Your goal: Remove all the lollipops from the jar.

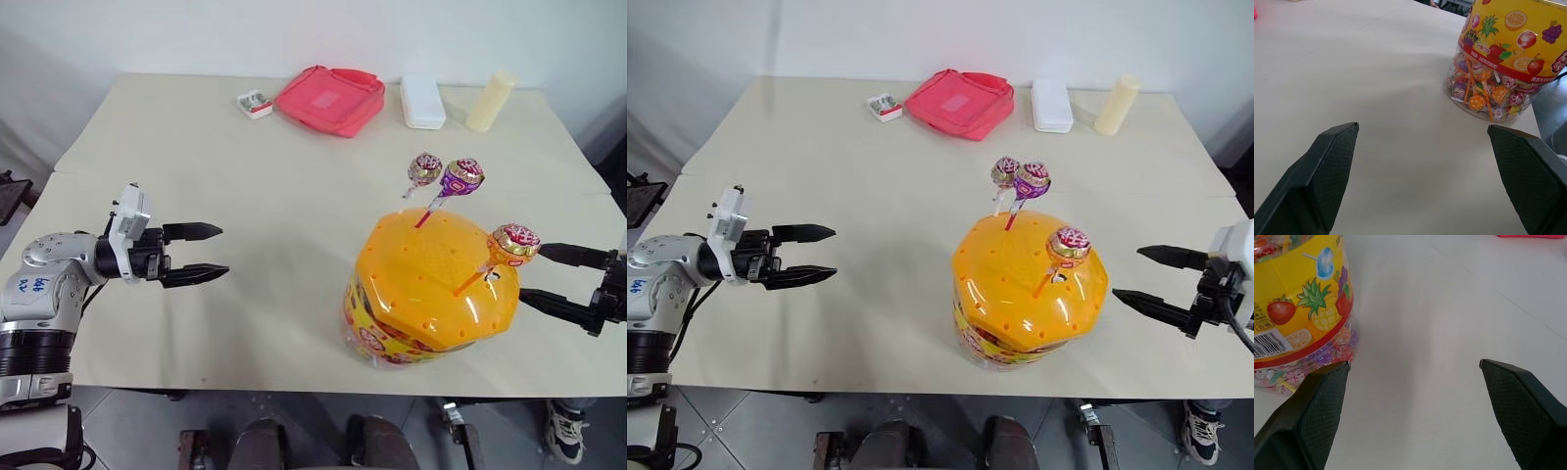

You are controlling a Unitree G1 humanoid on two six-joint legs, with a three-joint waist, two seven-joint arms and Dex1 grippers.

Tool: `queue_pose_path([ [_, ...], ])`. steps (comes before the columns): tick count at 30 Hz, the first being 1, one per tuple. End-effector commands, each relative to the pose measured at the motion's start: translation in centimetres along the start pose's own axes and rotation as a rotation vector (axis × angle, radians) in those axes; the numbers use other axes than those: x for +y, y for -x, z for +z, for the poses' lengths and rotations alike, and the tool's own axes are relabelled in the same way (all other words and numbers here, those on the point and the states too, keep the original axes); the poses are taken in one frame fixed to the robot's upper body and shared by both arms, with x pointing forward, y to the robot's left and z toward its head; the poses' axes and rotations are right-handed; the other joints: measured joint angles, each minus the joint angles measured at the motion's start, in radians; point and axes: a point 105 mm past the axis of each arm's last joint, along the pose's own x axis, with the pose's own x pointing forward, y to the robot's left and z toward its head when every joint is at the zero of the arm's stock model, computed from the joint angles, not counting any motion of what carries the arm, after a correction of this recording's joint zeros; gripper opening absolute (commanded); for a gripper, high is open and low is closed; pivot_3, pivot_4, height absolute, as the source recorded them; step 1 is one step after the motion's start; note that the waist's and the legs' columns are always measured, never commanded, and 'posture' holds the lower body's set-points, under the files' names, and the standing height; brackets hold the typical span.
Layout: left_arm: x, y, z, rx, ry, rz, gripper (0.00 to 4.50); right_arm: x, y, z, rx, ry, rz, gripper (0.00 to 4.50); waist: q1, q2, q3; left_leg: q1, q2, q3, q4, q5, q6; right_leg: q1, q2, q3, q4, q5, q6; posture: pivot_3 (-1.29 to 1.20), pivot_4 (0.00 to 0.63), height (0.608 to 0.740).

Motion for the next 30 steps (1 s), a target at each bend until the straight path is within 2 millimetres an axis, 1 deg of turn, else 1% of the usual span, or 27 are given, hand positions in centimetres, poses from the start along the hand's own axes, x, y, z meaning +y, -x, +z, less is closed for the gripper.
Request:
queue_pose_path([
  [1,-0.1,0.4,1.1,-0.028,-0.034,0.005,4.50,-0.3,0.6,1.1,-0.018,0.043,-0.015,4.44,0.000,0.000,0.000,0.000,0.000,0.000,0.000,0.000,0.000,0.000,0.000,0.000,0.000,0.000,0.000,0.00,0.150,0.740],
  [4,0.3,0.3,1.4,-0.029,0.001,0.039,4.50,-0.2,0.7,1.1,-0.021,0.041,-0.014,4.44,-0.001,0.000,0.000,0.000,0.000,0.000,0.000,0.000,0.000,0.000,0.000,0.000,0.000,0.000,0.000,0.00,0.150,0.740],
  [8,0.7,-0.1,2.9,-0.052,-0.048,0.059,4.50,0.3,1.2,1.5,-0.028,0.031,0.002,4.44,0.002,0.000,0.000,0.000,0.000,0.000,0.000,0.000,0.000,0.000,0.000,0.000,0.000,0.000,0.000,0.00,0.150,0.740],
  [10,0.8,-0.3,3.4,-0.051,-0.067,0.056,4.50,0.5,1.3,1.9,-0.045,0.022,0.011,4.44,0.002,0.000,0.000,0.000,0.000,0.000,0.001,0.000,0.000,0.000,0.000,0.000,0.000,0.000,0.000,0.00,0.150,0.740],
  [13,0.8,-1.1,4.9,-0.060,-0.101,-0.012,4.50,0.6,1.6,3.1,-0.105,0.087,-0.007,4.44,0.001,0.000,0.000,0.000,0.000,0.000,0.001,0.000,0.000,0.000,0.000,0.000,0.000,0.000,0.000,0.00,0.150,0.740],
  [17,0.9,-3.3,7.3,-0.095,-0.173,-0.114,4.50,0.8,2.2,3.1,-0.074,0.102,-0.044,4.44,0.008,0.000,0.000,0.000,0.000,0.000,0.002,0.000,0.000,0.000,0.000,0.000,0.000,0.000,0.000,0.00,0.150,0.740],
  [19,0.7,-4.9,8.9,-0.147,-0.210,-0.186,4.50,1.7,2.6,3.5,-0.110,0.083,0.002,4.44,0.011,0.000,0.000,-0.001,0.000,0.000,0.002,0.000,0.000,0.001,0.000,0.000,0.000,0.000,0.000,0.00,0.150,0.740],
  [21,0.3,-6.4,10.1,-0.186,-0.235,-0.255,4.50,2.6,3.0,3.8,-0.141,0.073,0.042,4.44,0.020,0.000,0.000,-0.001,0.000,0.000,0.004,0.000,0.000,0.001,0.001,0.000,0.000,0.000,0.000,0.00,0.150,0.740],
  [25,-0.8,-8.9,11.6,-0.230,-0.268,-0.398,4.50,4.4,3.7,4.2,-0.174,0.066,0.111,4.44,0.020,-0.001,0.000,-0.002,0.000,0.000,0.005,0.000,0.000,0.001,0.001,0.000,0.000,0.000,0.001,0.00,0.150,0.740],
  [30,-1.7,-12.4,13.1,-0.286,-0.265,-0.522,4.50,5.5,3.7,5.2,-0.224,0.087,0.125,4.44,0.020,-0.001,0.001,-0.002,0.000,0.000,0.006,0.000,0.000,0.001,0.001,0.001,0.000,0.000,0.001,0.00,0.150,0.740],
])
